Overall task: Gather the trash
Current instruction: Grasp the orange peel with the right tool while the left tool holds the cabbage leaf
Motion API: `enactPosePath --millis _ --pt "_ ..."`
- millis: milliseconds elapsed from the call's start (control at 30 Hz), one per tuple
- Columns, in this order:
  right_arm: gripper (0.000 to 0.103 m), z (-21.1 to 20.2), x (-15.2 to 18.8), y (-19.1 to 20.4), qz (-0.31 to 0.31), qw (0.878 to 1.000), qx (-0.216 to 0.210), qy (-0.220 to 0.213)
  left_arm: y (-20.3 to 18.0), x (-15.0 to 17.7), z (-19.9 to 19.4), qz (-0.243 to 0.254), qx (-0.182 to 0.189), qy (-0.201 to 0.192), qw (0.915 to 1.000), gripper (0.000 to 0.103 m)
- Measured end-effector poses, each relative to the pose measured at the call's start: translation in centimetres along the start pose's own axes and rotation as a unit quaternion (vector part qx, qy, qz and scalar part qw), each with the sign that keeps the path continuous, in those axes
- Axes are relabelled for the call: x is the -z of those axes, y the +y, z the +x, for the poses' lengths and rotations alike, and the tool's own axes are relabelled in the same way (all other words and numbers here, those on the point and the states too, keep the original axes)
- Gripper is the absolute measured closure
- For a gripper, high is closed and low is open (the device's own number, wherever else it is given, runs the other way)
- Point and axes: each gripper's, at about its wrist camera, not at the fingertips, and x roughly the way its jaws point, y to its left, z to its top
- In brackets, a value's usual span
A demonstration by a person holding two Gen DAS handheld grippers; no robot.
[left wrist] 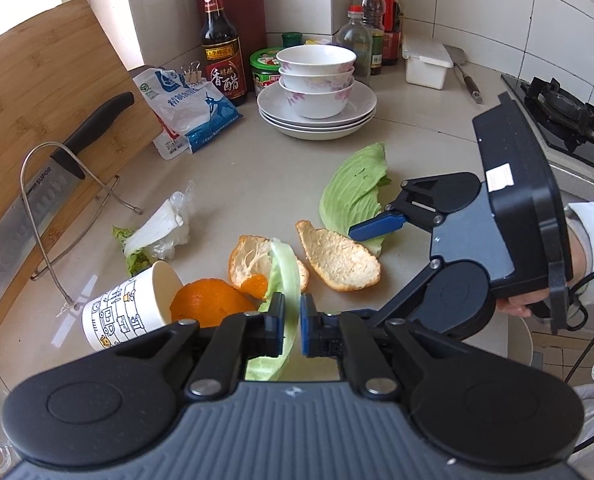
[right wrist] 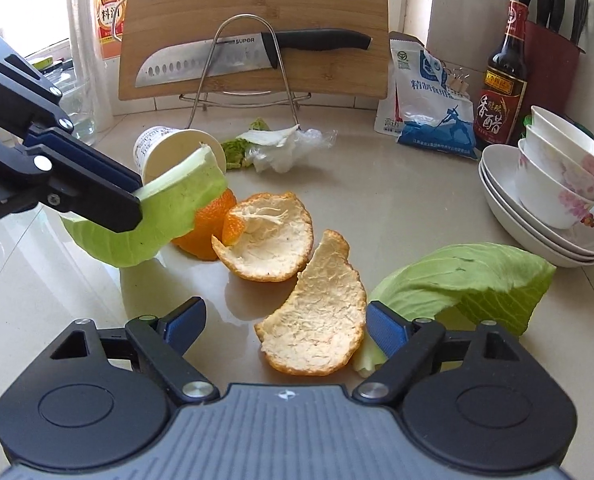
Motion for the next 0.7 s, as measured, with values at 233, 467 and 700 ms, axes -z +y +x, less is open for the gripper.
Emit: enactPosePath --millis 233,467,700 --pt "0.042 0.1 0.2 0.4 -0.036 0.999 0.035 0.008 0.1 0.0 0.2 0.002 0.001 0.0 1.0 0.097" --pt "0.08 -1.5 0.3 0.9 -0.062 0.998 0.032 0.003 -0.2 -0.2 0.4 0.013 0.007 0.003 0.9999 0.097" --pt "0.094 -3.1 0.4 1.5 -0.071 0.997 0.033 -0.004 -0.6 -0.3 0.5 0.024 0.015 0.008 0.9996 0.097"
